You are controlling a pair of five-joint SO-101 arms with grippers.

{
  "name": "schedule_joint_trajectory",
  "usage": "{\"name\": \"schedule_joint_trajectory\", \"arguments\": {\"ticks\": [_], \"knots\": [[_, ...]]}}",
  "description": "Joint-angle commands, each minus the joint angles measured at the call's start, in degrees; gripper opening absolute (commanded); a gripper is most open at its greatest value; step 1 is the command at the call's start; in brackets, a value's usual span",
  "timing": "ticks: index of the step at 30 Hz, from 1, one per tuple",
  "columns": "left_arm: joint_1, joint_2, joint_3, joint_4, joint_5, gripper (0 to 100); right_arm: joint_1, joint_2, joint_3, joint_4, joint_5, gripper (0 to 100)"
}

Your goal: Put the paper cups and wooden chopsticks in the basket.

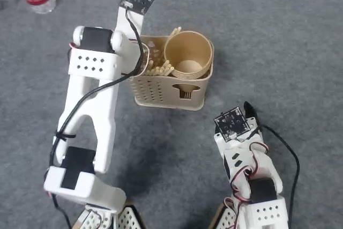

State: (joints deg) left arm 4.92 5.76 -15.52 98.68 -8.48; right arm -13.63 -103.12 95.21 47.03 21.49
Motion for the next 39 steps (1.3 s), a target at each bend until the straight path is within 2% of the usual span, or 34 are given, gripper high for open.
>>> {"name": "schedule_joint_trajectory", "arguments": {"ticks": [1,5,11,21,28,32,35,39], "knots": [[1.9,-0.1,-1.4,2.0,-1.3,1,-0.1,-0.5,1.1,0.4,0.9,23.4],[1.8,-0.1,-6.2,2.0,-1.0,6,-0.1,-0.5,1.1,0.4,0.9,23.4],[-1.2,-0.1,-13.9,2.0,4.8,29,-0.1,-0.5,1.1,0.4,0.9,23.4],[-6.4,-5.1,-32.0,2.0,4.7,28,-0.2,-0.5,1.1,0.4,0.9,23.4],[-16.8,-20.9,-38.0,2.0,5.1,28,0.0,-0.5,1.1,0.4,0.9,23.4],[-22.8,-31.6,-28.4,2.0,5.1,29,-0.1,-0.5,1.1,0.4,0.9,23.4],[-23.7,-38.8,-9.9,2.0,5.1,29,-0.1,-0.5,1.1,0.5,0.3,23.4],[-23.4,-49.6,14.0,1.0,5.1,29,0.3,-0.6,-3.5,2.0,-4.3,23.4]]}}
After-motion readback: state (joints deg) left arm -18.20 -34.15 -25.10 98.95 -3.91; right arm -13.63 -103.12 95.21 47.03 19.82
